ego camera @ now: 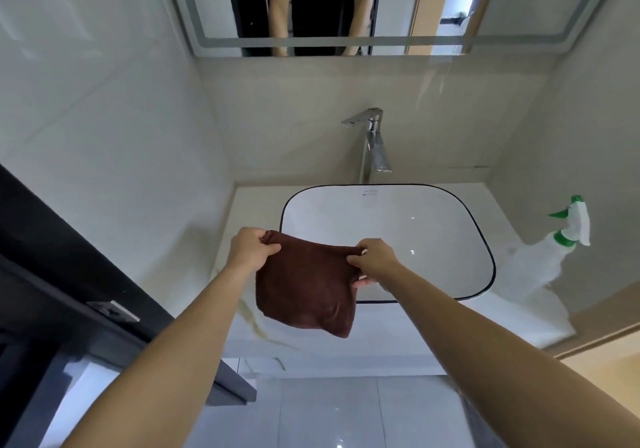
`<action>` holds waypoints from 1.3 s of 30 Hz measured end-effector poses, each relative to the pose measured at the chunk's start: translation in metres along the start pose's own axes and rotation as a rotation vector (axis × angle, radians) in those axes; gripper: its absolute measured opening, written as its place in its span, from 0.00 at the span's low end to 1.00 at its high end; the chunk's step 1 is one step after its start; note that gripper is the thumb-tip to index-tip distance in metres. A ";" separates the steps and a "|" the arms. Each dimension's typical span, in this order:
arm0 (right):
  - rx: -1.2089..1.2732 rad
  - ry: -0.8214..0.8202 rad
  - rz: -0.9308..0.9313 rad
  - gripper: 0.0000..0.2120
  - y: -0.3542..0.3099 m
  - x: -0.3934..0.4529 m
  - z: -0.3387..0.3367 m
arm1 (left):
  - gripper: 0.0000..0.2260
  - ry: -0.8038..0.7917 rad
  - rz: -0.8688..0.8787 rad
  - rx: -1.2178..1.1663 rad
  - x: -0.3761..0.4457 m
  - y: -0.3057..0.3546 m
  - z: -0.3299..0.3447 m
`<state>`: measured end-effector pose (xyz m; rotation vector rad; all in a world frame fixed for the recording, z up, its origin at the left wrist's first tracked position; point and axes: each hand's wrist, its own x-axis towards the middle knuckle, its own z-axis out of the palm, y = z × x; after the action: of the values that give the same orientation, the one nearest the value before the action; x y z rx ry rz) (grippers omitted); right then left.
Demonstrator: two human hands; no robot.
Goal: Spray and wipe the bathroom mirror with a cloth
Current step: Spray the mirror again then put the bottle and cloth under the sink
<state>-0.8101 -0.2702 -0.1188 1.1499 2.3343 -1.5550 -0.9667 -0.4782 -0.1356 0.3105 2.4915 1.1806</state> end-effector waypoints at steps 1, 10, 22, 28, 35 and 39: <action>0.014 0.007 0.015 0.02 0.000 0.000 0.000 | 0.04 0.008 0.004 0.014 0.003 0.001 0.002; -0.065 0.082 -0.012 0.12 -0.001 0.002 -0.001 | 0.13 0.217 0.068 0.243 0.000 0.024 0.015; -0.149 0.320 -0.193 0.23 -0.023 -0.025 -0.098 | 0.19 0.283 0.247 0.290 -0.001 0.130 0.009; -0.143 0.421 -0.244 0.25 -0.028 -0.042 -0.154 | 0.21 0.261 0.360 0.249 -0.014 0.195 0.034; -0.057 0.613 -0.240 0.25 0.001 -0.077 -0.244 | 0.22 0.125 0.518 0.118 -0.030 0.283 0.102; -0.006 0.754 -0.168 0.24 0.036 -0.097 -0.283 | 0.23 -0.032 0.575 0.061 -0.043 0.322 0.158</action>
<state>-0.6326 -0.0795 0.0328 1.8266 2.9373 -1.2951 -0.8490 -0.1813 0.0328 1.1085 2.4865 1.2792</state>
